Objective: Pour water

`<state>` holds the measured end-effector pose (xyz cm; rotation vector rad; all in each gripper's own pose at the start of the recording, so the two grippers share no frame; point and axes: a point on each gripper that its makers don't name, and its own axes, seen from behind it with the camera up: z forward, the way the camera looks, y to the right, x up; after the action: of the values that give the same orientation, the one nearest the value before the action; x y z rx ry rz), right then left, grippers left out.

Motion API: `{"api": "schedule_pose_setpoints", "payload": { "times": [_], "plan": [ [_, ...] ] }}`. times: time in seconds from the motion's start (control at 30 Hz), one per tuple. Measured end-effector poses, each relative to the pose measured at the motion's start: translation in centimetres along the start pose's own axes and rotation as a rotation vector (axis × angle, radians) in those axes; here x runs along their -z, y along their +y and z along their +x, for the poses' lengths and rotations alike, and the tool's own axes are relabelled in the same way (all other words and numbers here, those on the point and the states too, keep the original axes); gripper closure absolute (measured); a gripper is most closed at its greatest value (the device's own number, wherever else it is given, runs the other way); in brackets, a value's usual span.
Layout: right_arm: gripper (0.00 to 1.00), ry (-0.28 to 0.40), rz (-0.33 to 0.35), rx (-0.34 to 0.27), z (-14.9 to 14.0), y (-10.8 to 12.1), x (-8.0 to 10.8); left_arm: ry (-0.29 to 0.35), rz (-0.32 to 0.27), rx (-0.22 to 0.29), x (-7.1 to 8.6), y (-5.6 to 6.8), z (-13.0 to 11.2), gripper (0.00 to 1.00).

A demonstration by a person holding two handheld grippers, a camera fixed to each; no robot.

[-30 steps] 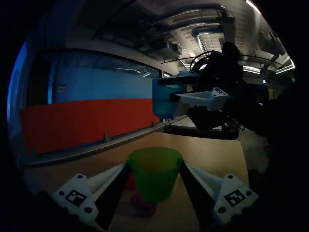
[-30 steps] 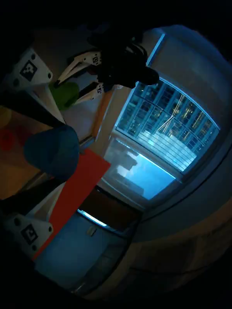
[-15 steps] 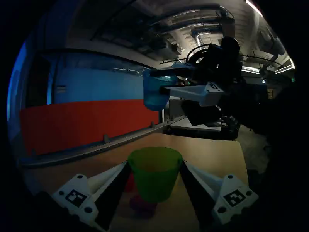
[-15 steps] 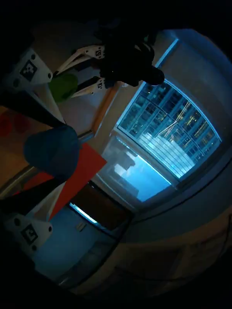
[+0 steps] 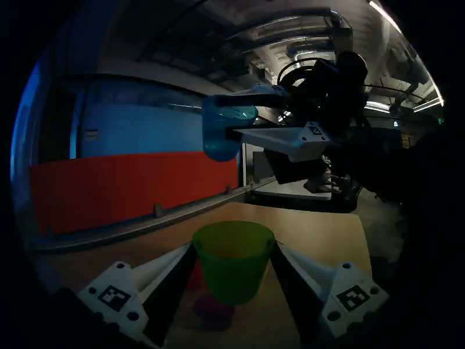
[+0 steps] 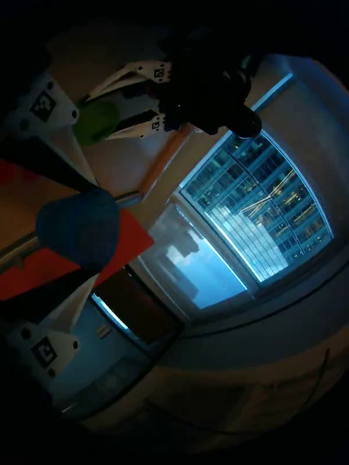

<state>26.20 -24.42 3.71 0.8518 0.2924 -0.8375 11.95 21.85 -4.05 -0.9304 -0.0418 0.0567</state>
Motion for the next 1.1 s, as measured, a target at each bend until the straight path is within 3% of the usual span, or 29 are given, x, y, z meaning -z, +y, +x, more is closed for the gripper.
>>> {"api": "schedule_pose_setpoints", "payload": {
  "times": [0.3, 1.1],
  "plan": [
    [0.07, 0.0, -0.01, 0.078, 0.6, 0.6, -0.9, 0.003, -0.005, 0.001, 0.0, 0.2, 0.2, 0.13],
    [0.08, 0.001, -0.009, 0.218, 1.2, 1.2, -2.5, 0.007, -0.011, 0.008, -0.6, -0.3, 0.4, 0.13]
  ]
}}
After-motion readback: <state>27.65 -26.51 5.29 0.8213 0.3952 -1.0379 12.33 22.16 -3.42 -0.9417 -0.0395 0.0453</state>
